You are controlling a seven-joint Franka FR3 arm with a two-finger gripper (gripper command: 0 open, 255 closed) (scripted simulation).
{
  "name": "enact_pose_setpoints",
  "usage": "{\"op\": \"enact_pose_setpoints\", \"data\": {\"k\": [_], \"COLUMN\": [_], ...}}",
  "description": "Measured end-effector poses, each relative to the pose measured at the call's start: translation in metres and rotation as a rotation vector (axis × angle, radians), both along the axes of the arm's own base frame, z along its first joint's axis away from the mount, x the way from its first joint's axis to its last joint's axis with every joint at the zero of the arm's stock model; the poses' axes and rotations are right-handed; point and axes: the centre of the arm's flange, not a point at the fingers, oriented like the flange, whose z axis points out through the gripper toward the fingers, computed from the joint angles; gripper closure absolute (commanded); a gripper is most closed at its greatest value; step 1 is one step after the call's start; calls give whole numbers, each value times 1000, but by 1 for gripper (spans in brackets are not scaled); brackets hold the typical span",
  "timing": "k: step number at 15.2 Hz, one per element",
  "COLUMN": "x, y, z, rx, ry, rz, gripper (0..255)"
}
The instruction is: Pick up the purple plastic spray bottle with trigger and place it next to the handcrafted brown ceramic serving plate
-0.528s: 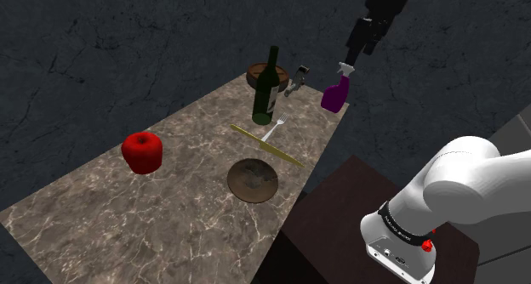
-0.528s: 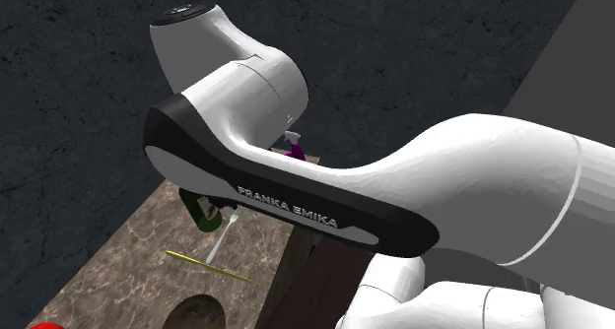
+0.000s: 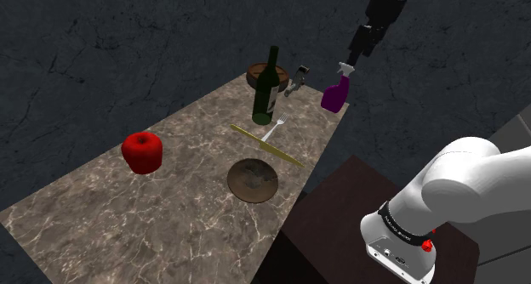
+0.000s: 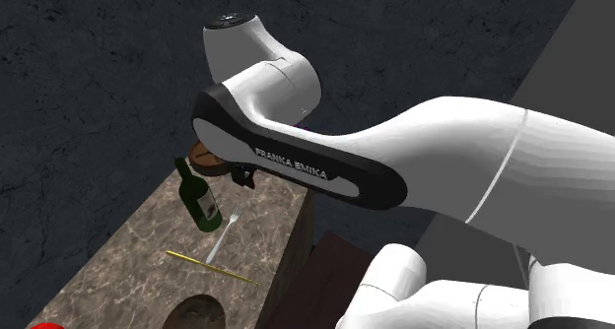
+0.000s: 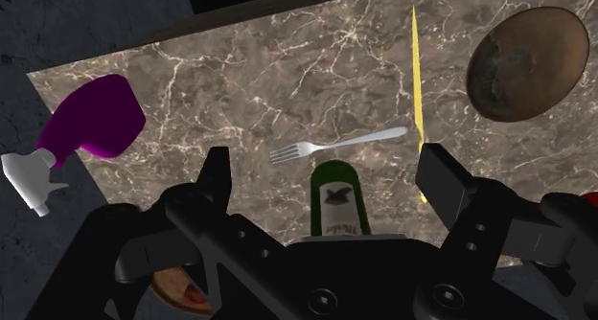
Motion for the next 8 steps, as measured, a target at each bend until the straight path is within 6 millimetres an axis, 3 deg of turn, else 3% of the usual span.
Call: {"op": "enact_pose_setpoints", "data": {"k": [8], "x": [32], "y": [-90], "z": [-38], "rx": [19], "ry": [-23], "rz": [28], "gripper": [0]}}
